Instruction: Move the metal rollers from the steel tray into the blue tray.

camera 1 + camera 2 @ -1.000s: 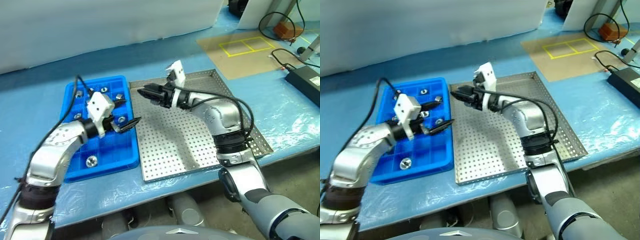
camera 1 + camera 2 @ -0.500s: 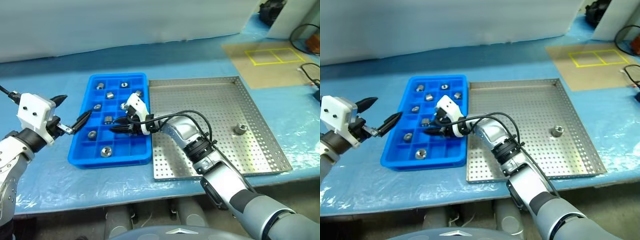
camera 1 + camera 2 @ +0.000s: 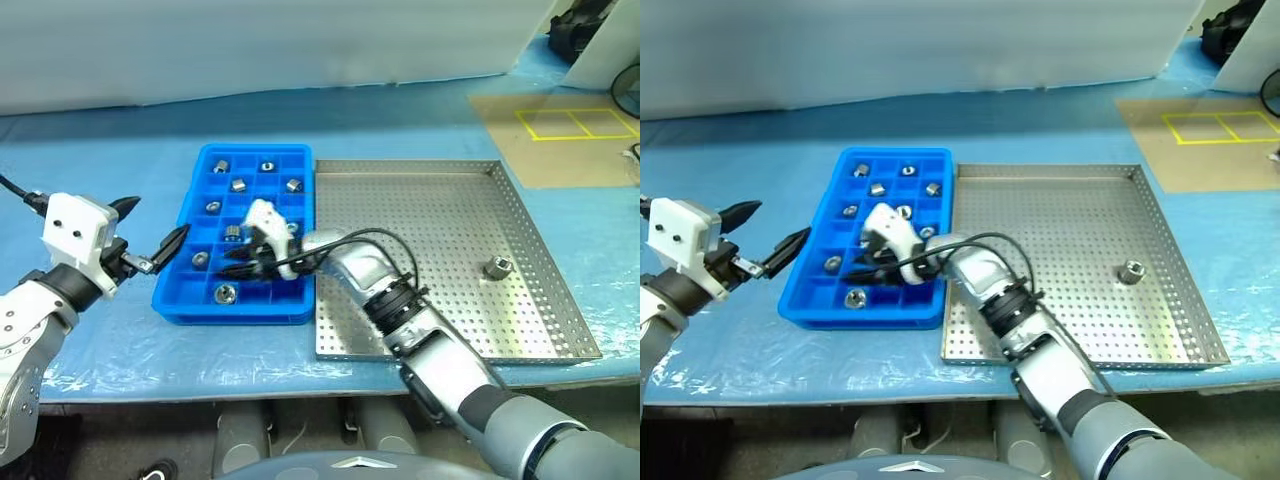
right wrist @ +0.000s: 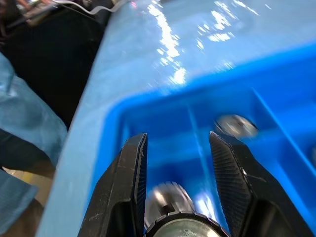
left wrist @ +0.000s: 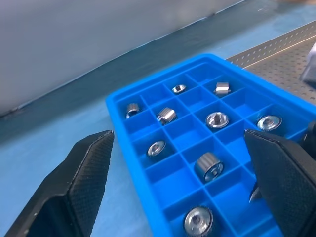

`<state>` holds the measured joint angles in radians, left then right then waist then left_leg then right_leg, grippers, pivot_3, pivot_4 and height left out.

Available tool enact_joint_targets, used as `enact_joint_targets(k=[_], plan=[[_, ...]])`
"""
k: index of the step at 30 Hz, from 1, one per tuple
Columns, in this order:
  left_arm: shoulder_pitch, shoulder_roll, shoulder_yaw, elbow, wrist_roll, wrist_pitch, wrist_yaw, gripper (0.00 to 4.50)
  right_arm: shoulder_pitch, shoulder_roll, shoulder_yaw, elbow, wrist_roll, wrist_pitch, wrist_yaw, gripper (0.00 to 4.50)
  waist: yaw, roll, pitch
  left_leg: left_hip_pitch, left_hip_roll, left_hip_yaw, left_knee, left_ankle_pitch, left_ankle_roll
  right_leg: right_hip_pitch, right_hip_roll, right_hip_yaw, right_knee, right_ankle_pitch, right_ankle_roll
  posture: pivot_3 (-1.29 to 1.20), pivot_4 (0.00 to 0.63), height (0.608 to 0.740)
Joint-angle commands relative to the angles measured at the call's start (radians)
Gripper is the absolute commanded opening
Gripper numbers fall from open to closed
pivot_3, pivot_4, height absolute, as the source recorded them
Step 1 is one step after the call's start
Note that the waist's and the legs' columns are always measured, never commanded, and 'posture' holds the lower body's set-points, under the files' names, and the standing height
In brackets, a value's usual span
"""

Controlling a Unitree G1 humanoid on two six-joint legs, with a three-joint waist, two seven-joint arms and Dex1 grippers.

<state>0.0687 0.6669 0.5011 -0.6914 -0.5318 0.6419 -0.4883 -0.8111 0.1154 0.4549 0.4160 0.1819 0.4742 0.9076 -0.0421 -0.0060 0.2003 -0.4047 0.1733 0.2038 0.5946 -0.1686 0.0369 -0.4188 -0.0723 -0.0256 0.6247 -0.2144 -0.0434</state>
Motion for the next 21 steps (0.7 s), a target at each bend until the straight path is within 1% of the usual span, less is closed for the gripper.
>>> enact_joint_targets(k=[1, 6, 9, 11, 15, 19, 21], plan=[[0.001, 0.009, 0.011, -0.020, 0.000, -0.001, 0.013, 4.46, -0.024, 0.057, -0.040, 0.018, -0.001, -0.046, -0.043, 1.57, 0.006, -0.002, -0.001, 0.000, 0.000, 0.000, 0.000, 0.000, 0.000, 0.000, 0.000, 0.000, 0.000, 0.000, 0.000, -0.26, 0.150, 0.740], [0.030, 0.003, 0.023, -0.036, -0.007, -0.003, 0.018, 4.46, -0.058, 0.055, -0.095, 0.112, -0.007, -0.100, -0.105, 1.57, 0.004, -0.004, -0.002, -0.002, -0.001, 0.001, 0.000, -0.001, 0.001, 0.000, 0.000, 0.001, -0.002, 0.000, -0.001, -0.26, 0.150, 0.740], [0.029, 0.001, 0.025, -0.033, -0.007, -0.007, 0.026, 4.46, -0.101, 0.072, -0.153, 0.215, -0.015, -0.147, -0.194, 1.57, 0.003, -0.003, -0.002, -0.001, 0.000, 0.001, 0.000, 0.000, 0.000, 0.000, 0.000, 0.001, 0.000, 0.000, -0.001, -0.26, 0.150, 0.740], [0.020, 0.003, 0.019, -0.029, -0.007, -0.007, 0.030, 4.46, -0.123, 0.087, -0.177, 0.264, -0.015, -0.182, -0.223, 1.57, 0.003, -0.003, -0.002, 0.000, 0.000, 0.001, 0.000, 0.000, 0.000, 0.000, 0.000, 0.001, 0.000, 0.000, -0.001, -0.26, 0.150, 0.740], [0.005, 0.006, 0.008, -0.027, -0.008, -0.003, 0.037, 4.46, -0.134, 0.110, -0.172, 0.300, -0.022, -0.205, -0.220, 1.57, 0.003, -0.003, -0.002, 0.000, 0.000, 0.001, 0.000, 0.000, 0.000, 0.000, 0.000, 0.001, 0.000, 0.000, -0.001, -0.26, 0.150, 0.740], [0.013, 0.009, 0.011, -0.021, -0.008, -0.008, 0.027, 4.46, -0.096, 0.109, -0.123, 0.277, -0.039, -0.212, -0.192, 1.57, 0.002, -0.003, -0.002, 0.000, 0.000, 0.001, 0.000, 0.000, 0.000, 0.000, 0.000, 0.001, 0.000, 0.001, -0.001, -0.26, 0.150, 0.740], [0.014, 0.009, 0.012, -0.019, -0.008, -0.008, 0.026, 4.46, -0.084, 0.105, -0.112, 0.284, -0.050, -0.217, -0.201, 1.57, 0.002, -0.003, -0.002, 0.000, 0.000, 0.001, 0.000, 0.000, 0.000, 0.000, 0.000, 0.001, 0.000, 0.001, -0.001, -0.26, 0.150, 0.740]])
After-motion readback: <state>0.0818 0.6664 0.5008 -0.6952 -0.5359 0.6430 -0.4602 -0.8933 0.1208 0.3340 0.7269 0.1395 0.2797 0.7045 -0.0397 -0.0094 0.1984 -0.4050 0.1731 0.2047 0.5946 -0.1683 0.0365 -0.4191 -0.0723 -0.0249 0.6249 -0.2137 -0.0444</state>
